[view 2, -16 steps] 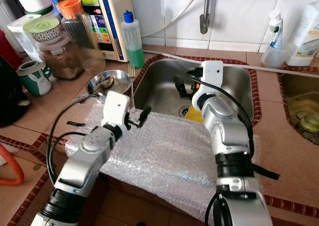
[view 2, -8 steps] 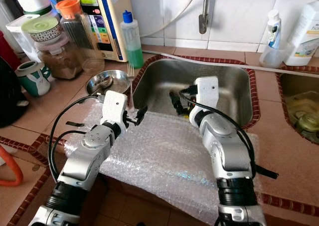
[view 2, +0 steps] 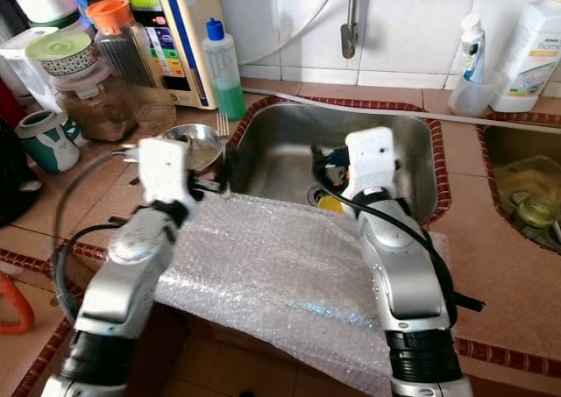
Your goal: Kitchen organization
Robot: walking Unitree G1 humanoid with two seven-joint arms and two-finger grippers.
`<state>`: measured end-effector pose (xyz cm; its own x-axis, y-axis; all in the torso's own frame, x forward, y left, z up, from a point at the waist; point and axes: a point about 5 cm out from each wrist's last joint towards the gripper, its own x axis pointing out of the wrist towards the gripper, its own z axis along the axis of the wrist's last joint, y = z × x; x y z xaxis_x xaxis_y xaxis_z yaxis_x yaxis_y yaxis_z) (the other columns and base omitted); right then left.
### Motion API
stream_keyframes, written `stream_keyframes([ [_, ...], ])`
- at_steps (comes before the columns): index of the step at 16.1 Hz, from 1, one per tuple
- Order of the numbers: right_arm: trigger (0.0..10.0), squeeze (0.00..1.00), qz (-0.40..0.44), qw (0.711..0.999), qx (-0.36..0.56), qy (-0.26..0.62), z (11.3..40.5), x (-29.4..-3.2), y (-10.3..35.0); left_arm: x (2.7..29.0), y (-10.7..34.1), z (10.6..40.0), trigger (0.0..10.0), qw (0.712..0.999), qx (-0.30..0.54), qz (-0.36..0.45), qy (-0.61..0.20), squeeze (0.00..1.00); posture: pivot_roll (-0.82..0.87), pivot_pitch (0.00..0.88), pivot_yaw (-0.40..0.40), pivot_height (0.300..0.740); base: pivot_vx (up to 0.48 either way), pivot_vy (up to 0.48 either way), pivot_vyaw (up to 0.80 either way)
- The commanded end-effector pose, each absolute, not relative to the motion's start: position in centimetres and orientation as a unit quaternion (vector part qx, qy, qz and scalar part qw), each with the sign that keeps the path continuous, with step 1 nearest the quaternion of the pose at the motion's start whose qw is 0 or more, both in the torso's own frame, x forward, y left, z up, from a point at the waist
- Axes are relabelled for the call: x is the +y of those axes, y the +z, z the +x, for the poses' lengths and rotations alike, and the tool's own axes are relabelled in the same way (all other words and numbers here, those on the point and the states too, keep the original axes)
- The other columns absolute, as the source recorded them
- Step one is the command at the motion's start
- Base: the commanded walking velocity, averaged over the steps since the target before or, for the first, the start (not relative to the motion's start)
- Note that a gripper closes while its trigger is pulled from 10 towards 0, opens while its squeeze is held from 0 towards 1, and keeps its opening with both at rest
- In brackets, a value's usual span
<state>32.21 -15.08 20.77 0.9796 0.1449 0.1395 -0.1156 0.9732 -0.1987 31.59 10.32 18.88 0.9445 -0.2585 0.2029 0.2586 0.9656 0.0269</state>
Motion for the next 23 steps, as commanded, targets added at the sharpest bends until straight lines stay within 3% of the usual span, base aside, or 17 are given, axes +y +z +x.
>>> stream_keyframes([
  [1,10.0,0.00,-0.113,0.987,-0.100,0.051,31.5,-15.3,21.2,11.3,19.6,30.9,10.0,0.984,-0.130,0.003,-0.118,0.00,-0.25,0.092,0.127,0.740,0.000,0.000,0.00],
  [5,10.0,0.00,-0.136,0.984,-0.106,0.034,30.1,-15.7,20.5,12.1,19.5,29.6,10.0,0.984,-0.139,0.010,-0.110,0.00,-0.25,0.092,0.127,0.740,0.000,0.000,0.00],
  [12,10.0,0.00,-0.131,0.985,-0.103,0.042,30.1,-15.4,20.4,11.0,19.5,29.4,10.0,0.983,-0.134,-0.010,-0.128,0.00,-0.26,0.092,0.122,0.740,0.000,0.000,-0.69],
  [19,10.0,0.00,-0.141,0.982,-0.117,0.052,30.4,-14.6,20.8,10.5,19.9,29.2,10.0,0.978,-0.139,-0.018,-0.152,0.00,-0.25,0.083,0.119,0.740,0.000,0.000,0.00],
  [23,10.0,0.00,-0.134,0.984,-0.108,0.051,30.8,-14.6,20.6,9.7,18.1,29.7,10.0,0.983,-0.089,-0.018,-0.160,0.00,-0.25,0.082,0.116,0.740,0.000,0.000,0.00],
])
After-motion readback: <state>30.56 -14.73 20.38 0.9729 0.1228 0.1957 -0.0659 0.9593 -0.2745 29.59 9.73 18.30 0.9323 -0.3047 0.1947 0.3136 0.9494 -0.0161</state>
